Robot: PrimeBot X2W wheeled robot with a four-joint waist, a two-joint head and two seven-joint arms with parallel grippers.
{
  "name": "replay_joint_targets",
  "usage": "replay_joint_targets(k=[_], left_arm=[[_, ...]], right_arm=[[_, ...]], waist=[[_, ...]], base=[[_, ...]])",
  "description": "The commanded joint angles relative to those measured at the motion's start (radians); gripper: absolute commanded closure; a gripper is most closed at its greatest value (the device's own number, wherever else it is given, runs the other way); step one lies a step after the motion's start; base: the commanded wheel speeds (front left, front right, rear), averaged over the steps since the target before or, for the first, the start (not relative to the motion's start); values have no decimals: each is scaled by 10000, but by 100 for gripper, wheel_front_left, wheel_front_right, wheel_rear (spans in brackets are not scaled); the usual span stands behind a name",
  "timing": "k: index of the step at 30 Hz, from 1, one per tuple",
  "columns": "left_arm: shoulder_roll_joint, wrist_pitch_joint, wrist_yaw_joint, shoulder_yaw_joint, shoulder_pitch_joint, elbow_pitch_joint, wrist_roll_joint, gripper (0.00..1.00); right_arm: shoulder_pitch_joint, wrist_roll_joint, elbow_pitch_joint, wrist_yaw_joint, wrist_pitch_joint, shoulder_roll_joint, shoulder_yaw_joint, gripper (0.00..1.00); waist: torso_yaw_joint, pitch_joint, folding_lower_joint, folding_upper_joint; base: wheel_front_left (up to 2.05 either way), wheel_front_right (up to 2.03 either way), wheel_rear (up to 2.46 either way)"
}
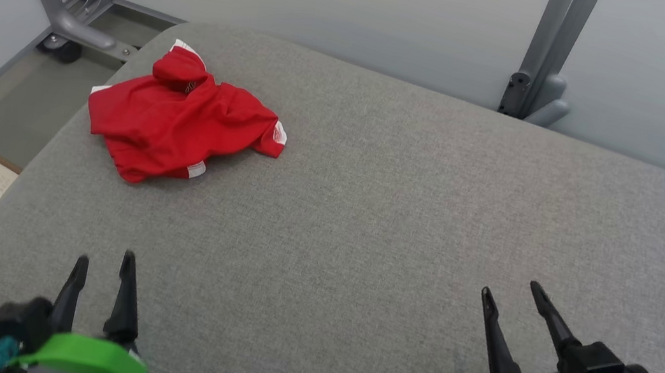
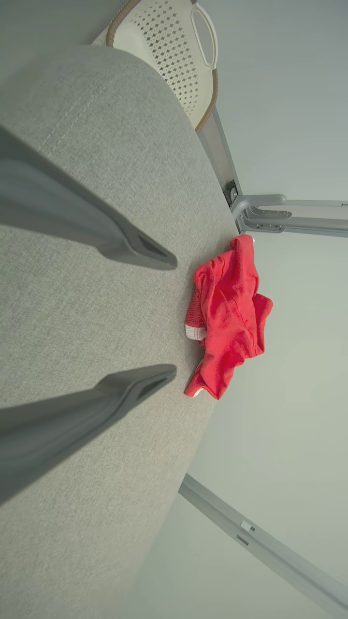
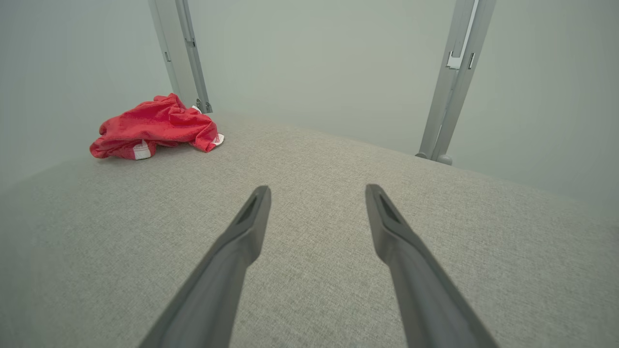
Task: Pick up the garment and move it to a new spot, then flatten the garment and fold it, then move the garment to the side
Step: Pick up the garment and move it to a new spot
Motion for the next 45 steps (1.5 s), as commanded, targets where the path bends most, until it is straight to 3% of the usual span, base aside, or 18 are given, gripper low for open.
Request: replay_joint_targets(k=[1, 13, 22, 23, 25, 27, 30, 36, 45], left_arm=[[109, 5, 18, -117, -638, 196, -13, 0], [1239, 570, 18, -762, -6291, 4527, -1087, 0], [1991, 566, 20, -1416, -8133, 7221, -1796, 0], [2049, 581, 20, -1429, -8179, 7436, -1872, 25], [2194, 481, 20, -1354, -8197, 7805, -2045, 100], [2251, 415, 20, -1446, -8168, 8018, -2123, 100], [2166, 324, 17, -1580, -8164, 7831, -2319, 100], [1751, 286, 20, -2463, -7750, 5997, -3422, 100], [1028, 2316, 17, -4412, -6602, 1464, -5554, 100]], right_arm=[[-294, -64, -100, -14, -30, -192, -35, 0], [-1858, 6, -782, -14, -28, -1095, 120, 0], [-2099, 100, -1023, -14, -30, -1054, 154, 0], [-2079, 113, -1020, -14, -28, -1007, 158, 0], [-2051, 120, -1021, -14, -30, -923, 157, 0], [-2043, 144, -992, -14, -30, -828, 194, 0], [-2016, 177, -934, -14, -30, -723, 194, 0], [-1600, 294, -665, -14, -30, -396, 144, 0], [-1089, 538, -375, -14, -30, -23, 253, 0]], waist=[[-353, 935, 1, 46], [-1597, 4584, 1, 46], [-2333, 5247, 1, 46], [-2381, 5204, 1, 46], [-2454, 5076, 1, 46], [-2531, 4920, 1, 46], [-2593, 4700, 1, 46], [-2537, 3748, 1, 46], [-2721, 2418, 1, 46]], base=[[0, 0, 0], [0, 0, 0], [0, 0, 0], [0, 0, 0], [0, 0, 0], [0, 0, 0], [0, 0, 0], [0, 0, 0], [0, 0, 0]])
